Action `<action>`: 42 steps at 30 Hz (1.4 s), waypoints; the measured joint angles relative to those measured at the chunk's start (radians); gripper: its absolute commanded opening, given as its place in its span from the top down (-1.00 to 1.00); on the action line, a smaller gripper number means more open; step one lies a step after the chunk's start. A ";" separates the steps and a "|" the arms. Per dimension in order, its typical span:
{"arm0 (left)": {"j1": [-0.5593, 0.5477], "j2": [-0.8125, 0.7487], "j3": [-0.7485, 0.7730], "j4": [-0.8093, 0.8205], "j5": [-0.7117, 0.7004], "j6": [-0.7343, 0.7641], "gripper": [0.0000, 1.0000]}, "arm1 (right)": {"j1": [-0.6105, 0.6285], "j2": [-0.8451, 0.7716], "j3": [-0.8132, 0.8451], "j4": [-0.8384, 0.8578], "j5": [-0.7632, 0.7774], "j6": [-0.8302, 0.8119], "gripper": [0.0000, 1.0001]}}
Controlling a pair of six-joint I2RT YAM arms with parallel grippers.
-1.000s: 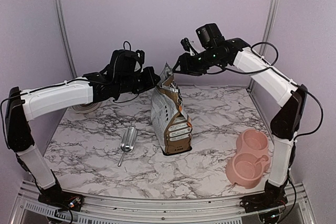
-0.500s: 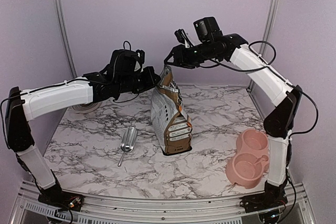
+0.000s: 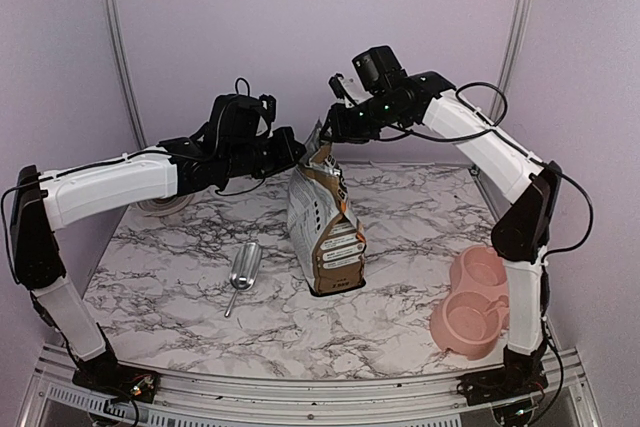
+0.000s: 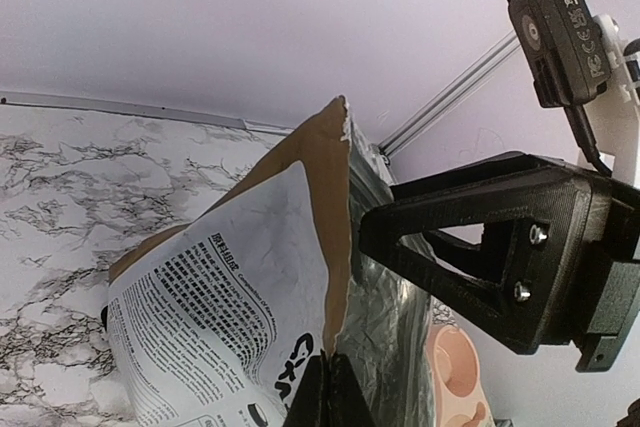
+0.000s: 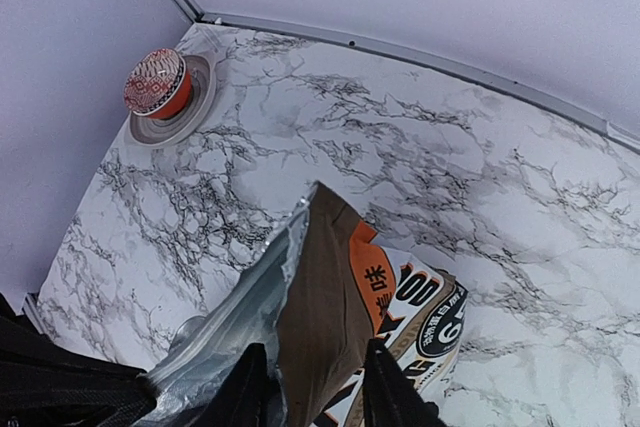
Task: Serve the pet food
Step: Open the seal of the pet food bag.
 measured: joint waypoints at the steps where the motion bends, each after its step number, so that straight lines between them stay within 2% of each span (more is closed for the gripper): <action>1: 0.000 0.000 0.000 0.000 0.000 0.000 1.00 | 0.001 0.000 0.000 -0.003 0.008 -0.003 0.51; 6: 0.000 0.001 0.000 0.000 -0.003 0.006 1.00 | 0.000 0.000 0.000 -0.018 0.032 -0.018 0.69; 10: -0.002 0.003 0.002 -0.002 -0.012 0.019 1.00 | -0.003 0.000 0.000 -0.032 0.013 -0.031 1.00; 19: -0.006 0.024 0.071 -0.074 -0.040 0.092 1.00 | -0.024 0.014 0.025 -0.034 -0.047 -0.071 1.00; 30: -0.009 0.061 0.284 -0.364 -0.110 0.292 1.00 | -0.067 -0.008 0.038 0.025 -0.080 -0.216 1.00; 38: 0.025 0.091 0.384 -0.472 -0.136 0.391 1.00 | -0.087 -0.027 0.014 0.066 -0.128 -0.265 1.00; 39: 0.025 0.093 0.390 -0.478 -0.135 0.398 1.00 | -0.088 -0.032 0.002 0.074 -0.130 -0.267 0.91; 40: 0.025 0.095 0.394 -0.483 -0.134 0.403 0.90 | -0.089 -0.035 -0.005 0.080 -0.135 -0.269 0.75; 42: 0.025 0.097 0.400 -0.491 -0.131 0.409 0.60 | -0.093 -0.035 -0.010 0.099 -0.148 -0.273 0.41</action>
